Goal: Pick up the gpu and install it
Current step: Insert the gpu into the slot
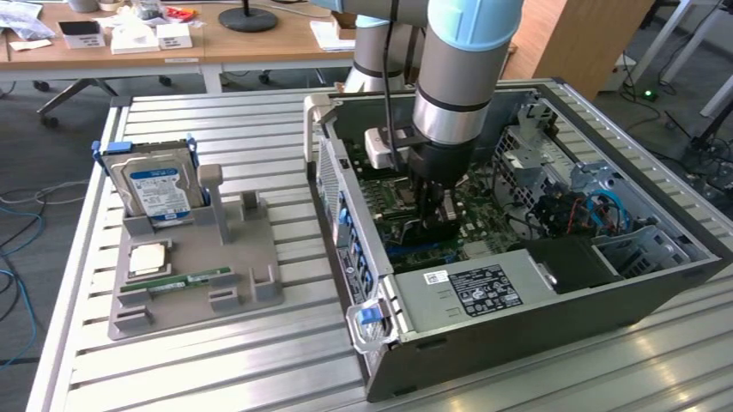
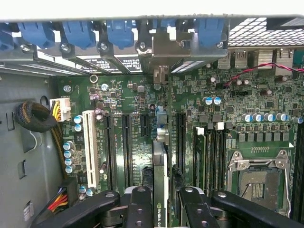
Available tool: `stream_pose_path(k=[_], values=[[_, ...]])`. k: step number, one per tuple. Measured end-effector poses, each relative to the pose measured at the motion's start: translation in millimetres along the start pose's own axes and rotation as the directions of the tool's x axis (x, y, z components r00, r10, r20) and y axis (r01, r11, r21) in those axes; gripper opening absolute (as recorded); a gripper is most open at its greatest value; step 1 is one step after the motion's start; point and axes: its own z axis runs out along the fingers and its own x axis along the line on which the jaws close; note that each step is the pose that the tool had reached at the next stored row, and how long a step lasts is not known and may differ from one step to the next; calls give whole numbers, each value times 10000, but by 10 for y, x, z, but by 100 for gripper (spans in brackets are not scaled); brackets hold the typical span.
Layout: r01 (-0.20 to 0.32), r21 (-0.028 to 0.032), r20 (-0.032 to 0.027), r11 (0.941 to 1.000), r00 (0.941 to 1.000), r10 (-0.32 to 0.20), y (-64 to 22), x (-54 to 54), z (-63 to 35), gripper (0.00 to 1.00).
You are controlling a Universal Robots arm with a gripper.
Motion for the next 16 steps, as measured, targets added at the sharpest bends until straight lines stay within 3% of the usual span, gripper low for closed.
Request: stream_pose_path(k=[16], values=[[101,-2,7,9999,9999,-101,0,1,0,26]])
